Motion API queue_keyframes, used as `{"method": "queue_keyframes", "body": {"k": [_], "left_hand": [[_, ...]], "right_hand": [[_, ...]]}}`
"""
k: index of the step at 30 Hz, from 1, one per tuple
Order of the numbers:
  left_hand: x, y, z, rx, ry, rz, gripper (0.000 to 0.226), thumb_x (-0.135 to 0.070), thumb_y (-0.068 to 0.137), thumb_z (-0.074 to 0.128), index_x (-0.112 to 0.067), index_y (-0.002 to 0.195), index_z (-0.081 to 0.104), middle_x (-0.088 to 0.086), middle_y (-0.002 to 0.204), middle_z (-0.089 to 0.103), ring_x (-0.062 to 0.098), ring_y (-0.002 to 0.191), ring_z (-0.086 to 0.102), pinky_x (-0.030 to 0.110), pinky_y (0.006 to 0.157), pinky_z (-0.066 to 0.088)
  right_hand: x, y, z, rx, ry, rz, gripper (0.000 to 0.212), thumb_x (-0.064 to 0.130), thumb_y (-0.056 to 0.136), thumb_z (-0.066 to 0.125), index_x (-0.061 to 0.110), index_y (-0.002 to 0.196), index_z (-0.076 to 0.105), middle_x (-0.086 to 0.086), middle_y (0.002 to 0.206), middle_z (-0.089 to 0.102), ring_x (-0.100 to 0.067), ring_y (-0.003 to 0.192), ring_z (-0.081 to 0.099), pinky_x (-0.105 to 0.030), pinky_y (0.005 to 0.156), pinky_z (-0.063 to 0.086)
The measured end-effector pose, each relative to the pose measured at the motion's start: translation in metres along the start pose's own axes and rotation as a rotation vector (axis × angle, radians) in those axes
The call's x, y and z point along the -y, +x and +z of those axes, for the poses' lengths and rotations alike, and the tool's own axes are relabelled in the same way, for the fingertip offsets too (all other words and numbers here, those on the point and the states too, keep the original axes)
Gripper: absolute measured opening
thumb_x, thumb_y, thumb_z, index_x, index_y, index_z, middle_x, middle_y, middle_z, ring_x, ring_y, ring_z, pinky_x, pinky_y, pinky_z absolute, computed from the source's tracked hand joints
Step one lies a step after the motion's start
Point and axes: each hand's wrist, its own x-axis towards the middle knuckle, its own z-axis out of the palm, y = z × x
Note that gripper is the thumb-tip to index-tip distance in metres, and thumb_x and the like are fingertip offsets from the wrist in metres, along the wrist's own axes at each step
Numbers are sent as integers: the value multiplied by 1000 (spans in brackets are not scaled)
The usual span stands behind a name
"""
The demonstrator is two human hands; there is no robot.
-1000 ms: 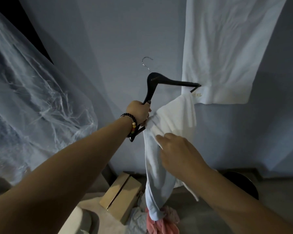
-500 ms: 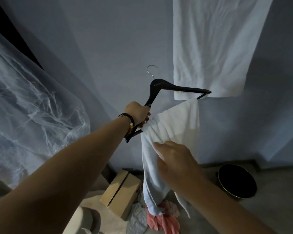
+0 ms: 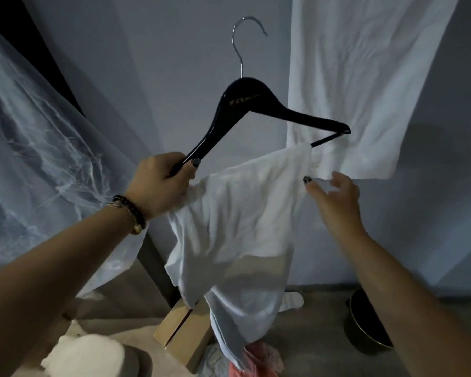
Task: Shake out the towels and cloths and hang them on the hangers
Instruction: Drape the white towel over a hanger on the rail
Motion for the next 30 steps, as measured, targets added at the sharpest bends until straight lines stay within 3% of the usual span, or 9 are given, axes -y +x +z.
{"method": "queue_keyframes", "body": {"k": [2,5,9,14,18,20,23,26,30], "left_hand": [[11,-5,-12,21,-67,-69,36,-42,88,49,-18,63,56,-8,48,56,11,46,51,30,55,44],[29,-15,-22,124,-132,-152,41,-48,84,45,-16,63,59,-2,56,61,30,59,53,39,66,45],[49,-29,-23,164,-143,-256,40,-40,95,52,-18,62,59,-11,54,52,6,51,45,29,61,35],[61,-38,-23,269,-169,-369,41,-41,93,57,-5,77,65,0,57,62,12,51,55,26,57,46],[58,-26,-17,330,-415,-392,15,-26,98,51,-13,97,58,1,60,61,15,41,43,24,41,37],[62,-20,-7,254,-372,-356,26,-31,99,48,-13,85,58,1,55,51,15,41,38,24,43,34],[70,-15,12,175,-154,-251,35,-38,97,50,-19,68,50,-2,57,50,16,51,45,29,53,38],[85,-10,28,210,-10,-262,38,-43,96,49,-21,66,46,0,61,50,19,58,46,30,57,36],[112,1,37,109,-80,-409,43,-46,94,51,-16,64,50,7,63,55,25,62,53,33,62,41]], "right_hand": [[7,22,11,197,29,49,48,54,85,61,9,101,61,-6,98,53,-16,84,53,-32,75,43],[19,28,39,341,38,13,46,52,86,59,6,91,63,-3,92,65,-21,86,61,-35,84,49],[20,25,76,423,101,28,32,50,85,55,24,100,68,-2,107,71,-22,102,66,-49,99,48],[12,11,102,454,149,90,21,39,92,56,23,96,68,-7,107,71,-26,101,67,-51,98,49],[15,3,110,480,101,63,22,37,91,57,19,97,68,-10,107,71,-27,100,67,-49,97,49],[22,-2,112,466,-3,-3,25,35,95,53,13,93,65,-11,98,70,-24,88,66,-38,84,51],[35,-6,108,422,-114,-112,31,32,97,50,9,78,57,-3,75,58,-15,66,52,-27,61,38],[45,-11,99,407,-183,-168,39,31,95,51,-5,83,52,-6,72,48,-16,65,45,-29,61,31],[54,-21,67,360,-200,-231,42,34,93,54,-6,83,50,-5,70,45,-15,63,42,-29,60,30]]}}
